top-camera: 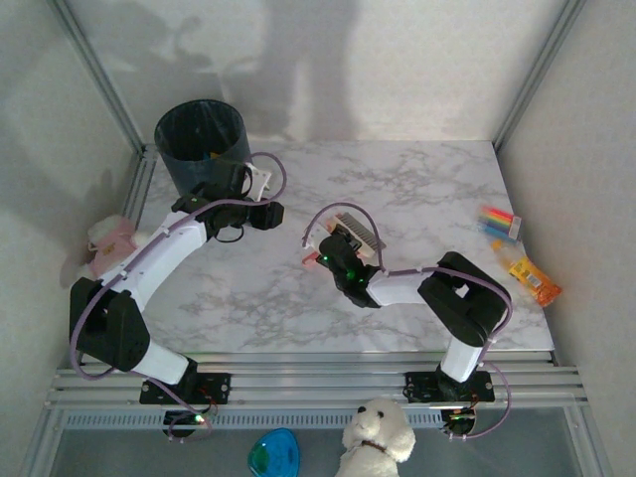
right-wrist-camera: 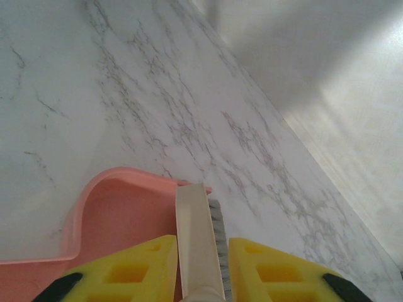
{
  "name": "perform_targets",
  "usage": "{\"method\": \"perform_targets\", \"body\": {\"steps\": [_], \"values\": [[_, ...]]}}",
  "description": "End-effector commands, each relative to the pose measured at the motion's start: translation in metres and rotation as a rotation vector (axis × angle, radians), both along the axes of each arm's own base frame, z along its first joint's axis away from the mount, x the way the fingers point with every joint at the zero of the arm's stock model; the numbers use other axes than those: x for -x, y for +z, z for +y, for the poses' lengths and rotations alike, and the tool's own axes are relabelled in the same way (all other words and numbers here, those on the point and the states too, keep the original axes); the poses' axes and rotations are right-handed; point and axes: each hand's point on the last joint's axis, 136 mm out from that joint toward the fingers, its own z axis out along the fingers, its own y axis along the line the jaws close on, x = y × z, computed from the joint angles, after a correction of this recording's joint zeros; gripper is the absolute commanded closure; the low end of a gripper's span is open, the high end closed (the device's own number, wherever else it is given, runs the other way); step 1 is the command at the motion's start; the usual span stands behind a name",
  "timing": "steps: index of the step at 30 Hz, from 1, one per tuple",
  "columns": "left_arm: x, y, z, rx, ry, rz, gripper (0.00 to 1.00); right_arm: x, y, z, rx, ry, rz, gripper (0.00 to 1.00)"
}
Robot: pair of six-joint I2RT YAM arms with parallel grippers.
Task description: Sweep away the paper scraps from the table
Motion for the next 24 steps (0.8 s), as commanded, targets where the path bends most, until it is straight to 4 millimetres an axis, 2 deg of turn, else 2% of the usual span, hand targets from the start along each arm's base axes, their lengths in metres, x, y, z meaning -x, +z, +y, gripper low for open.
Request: {"method": "perform_targets", "body": {"steps": [1,9,15,24], "values": [[0.001,-0.006,0.003,-0.008,-0.002,0.012,0.59,0.01,-0.022,0.005,0.019,0.015,0.055,0.7],[0.001,-0.007,0.004,-0.014,-0.001,0.014,0.59,0.014,-0.029,0.005,0.028,0.026,0.089,0.64],[0.001,-0.009,0.005,-0.022,0.001,0.017,0.59,0.017,-0.03,0.005,0.046,0.031,0.115,0.54],[0.002,-0.008,0.005,-0.022,-0.007,0.017,0.59,0.023,-0.034,0.004,0.092,0.048,0.168,0.5]]}}
